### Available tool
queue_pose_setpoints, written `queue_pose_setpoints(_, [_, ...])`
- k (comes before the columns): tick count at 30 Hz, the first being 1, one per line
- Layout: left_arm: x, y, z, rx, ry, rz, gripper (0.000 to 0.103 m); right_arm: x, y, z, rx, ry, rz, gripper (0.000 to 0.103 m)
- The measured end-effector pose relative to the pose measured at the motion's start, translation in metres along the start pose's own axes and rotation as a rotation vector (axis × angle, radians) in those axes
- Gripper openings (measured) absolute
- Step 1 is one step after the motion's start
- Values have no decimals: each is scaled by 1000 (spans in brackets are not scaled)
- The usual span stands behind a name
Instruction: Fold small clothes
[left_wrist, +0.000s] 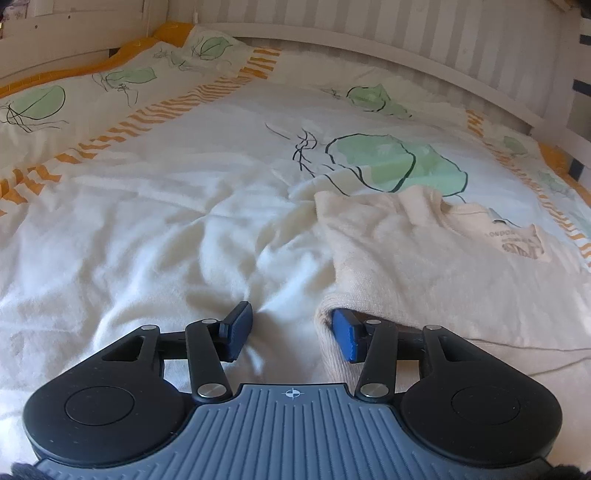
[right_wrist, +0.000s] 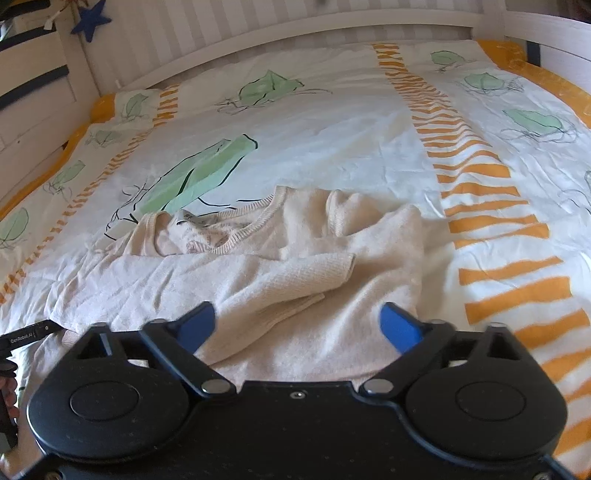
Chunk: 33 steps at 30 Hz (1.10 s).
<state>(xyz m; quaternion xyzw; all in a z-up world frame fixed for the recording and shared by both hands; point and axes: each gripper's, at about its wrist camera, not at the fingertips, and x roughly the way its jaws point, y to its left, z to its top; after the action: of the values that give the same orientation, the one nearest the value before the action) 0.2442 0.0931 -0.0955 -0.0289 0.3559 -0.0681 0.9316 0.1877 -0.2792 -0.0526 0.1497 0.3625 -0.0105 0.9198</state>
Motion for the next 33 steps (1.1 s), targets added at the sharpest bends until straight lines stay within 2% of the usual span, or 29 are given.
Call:
queue_pose_setpoints(1, [0,1,0,-2,-3,-2,47,3,-2,2,-2,2,8,78])
queue_pose_setpoints(3, [1,1,-1,-4,-9,-4,47,11,-9,4,16,9,13,67])
queue_pose_setpoints(6, [1,0,-2,-2,-13,-3,48,16,-16,7,20,16,-5,58])
queue_pose_setpoints(10, [2,-1,-3,5,-16,0,49,20,-14,12,-14,16,-8,58])
queue_pose_setpoints(15, [2,-1,-2,10,-17,2,49,45,1,31,-71,47,-6,58])
queue_pose_setpoints(20, [2,-1,-3,7,-17,-2,50,56,3,34,-18,76,-11,57])
queue_pose_setpoints(21, [2,-1,-3,8,-17,-2,50,55,2,35,8,84,-9,52])
queue_pose_setpoints(22, [2,-2,-3,9,-17,-3,51,52,0,35,38,94,-2,42])
queue_pose_setpoints(24, [3,-3,-3,12,-17,-2,52,48,-3,34,79,113,11,37])
queue_pose_setpoints(27, [3,-5,-3,20,-17,2,53,43,-7,33,123,135,17,19])
queue_pose_setpoints(33, [3,-5,-3,15,-18,-3,53,4,-16,31,202,66,30,12])
